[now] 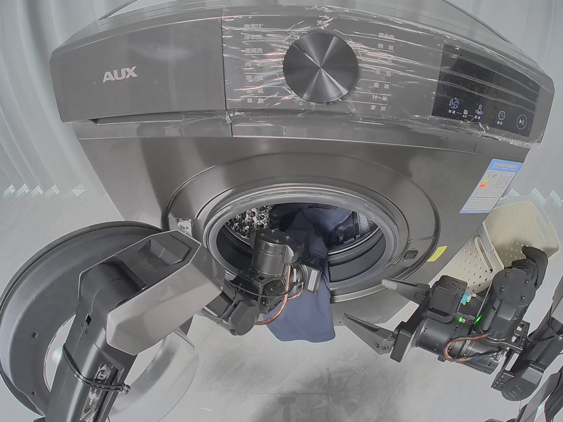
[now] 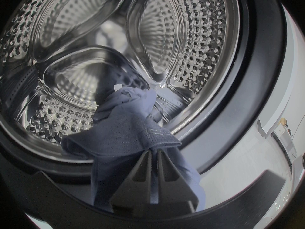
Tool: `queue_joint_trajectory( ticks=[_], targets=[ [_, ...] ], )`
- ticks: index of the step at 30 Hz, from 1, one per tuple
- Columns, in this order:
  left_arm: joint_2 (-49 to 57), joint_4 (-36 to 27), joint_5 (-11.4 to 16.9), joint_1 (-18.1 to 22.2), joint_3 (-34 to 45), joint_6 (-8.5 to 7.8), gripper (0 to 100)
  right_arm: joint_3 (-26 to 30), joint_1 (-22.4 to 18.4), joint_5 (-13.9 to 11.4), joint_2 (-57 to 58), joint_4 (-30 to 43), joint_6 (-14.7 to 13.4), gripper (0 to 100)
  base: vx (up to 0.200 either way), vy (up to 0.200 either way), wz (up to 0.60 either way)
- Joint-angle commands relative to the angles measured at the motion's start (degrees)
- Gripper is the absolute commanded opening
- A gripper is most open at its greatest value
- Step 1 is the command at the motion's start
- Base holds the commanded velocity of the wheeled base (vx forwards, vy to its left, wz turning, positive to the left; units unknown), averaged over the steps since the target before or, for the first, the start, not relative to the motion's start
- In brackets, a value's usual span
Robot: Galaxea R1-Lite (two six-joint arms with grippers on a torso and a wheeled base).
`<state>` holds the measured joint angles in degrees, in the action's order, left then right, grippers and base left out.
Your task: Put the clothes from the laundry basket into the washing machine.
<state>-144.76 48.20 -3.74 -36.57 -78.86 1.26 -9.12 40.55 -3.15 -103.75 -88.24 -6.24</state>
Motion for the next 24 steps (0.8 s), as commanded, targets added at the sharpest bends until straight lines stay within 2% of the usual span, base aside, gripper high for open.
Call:
queue_joint_trajectory(
  ticks=[1,4,9,10,11,13,18,19,22,24],
  targets=[
    [-0.1,2.2,-1.4,0.3,-4.3,0.33,0,-0.2,0.1,0.0,0.1,0.0,0.0,100,0.0,0.0,0.0],
    [-1.5,4.6,-3.6,1.3,-9.8,0.5,0,-0.6,0.1,0.0,0.1,0.0,0.0,100,0.0,0.0,0.0],
    [-6.2,6.2,-5.2,3.6,-20.2,0.68,0,-0.7,0.1,0.1,0.1,0.0,0.0,100,0.0,0.0,0.0],
    [-6.2,6.2,-5.2,3.6,-20.2,0.68,0,-0.7,0.1,0.1,0.1,0.0,0.0,100,0.0,0.0,0.0],
    [-8.3,6.2,-6.0,4.5,-25.4,0.77,0,-0.7,0.0,0.1,0.1,0.0,0.0,100,0.0,0.0,0.0],
    [-9.7,6.2,-6.1,4.8,-28.6,0.94,0,-0.7,0.0,0.1,0.1,0.0,0.0,100,0.0,0.0,0.0],
    [-10.2,6.1,-6.5,4.9,-29.6,1.56,0,-0.7,0.1,0.1,0.1,0.0,0.0,100,0.0,0.0,0.0],
    [-10.1,6.1,-6.5,4.7,-29.0,2.08,100,-0.8,0.0,0.0,0.0,0.0,0.0,100,0.0,0.0,0.0],
    [-9.4,6.0,-6.5,4.1,-26.9,2.96,100,-0.7,0.0,0.0,0.0,0.0,-0.1,100,0.0,0.0,0.0],
    [-6.5,5.2,-6.5,2.7,-21.9,3.75,100,-0.7,0.0,0.1,0.0,0.0,-0.1,100,0.0,0.0,0.0]
  ],
)
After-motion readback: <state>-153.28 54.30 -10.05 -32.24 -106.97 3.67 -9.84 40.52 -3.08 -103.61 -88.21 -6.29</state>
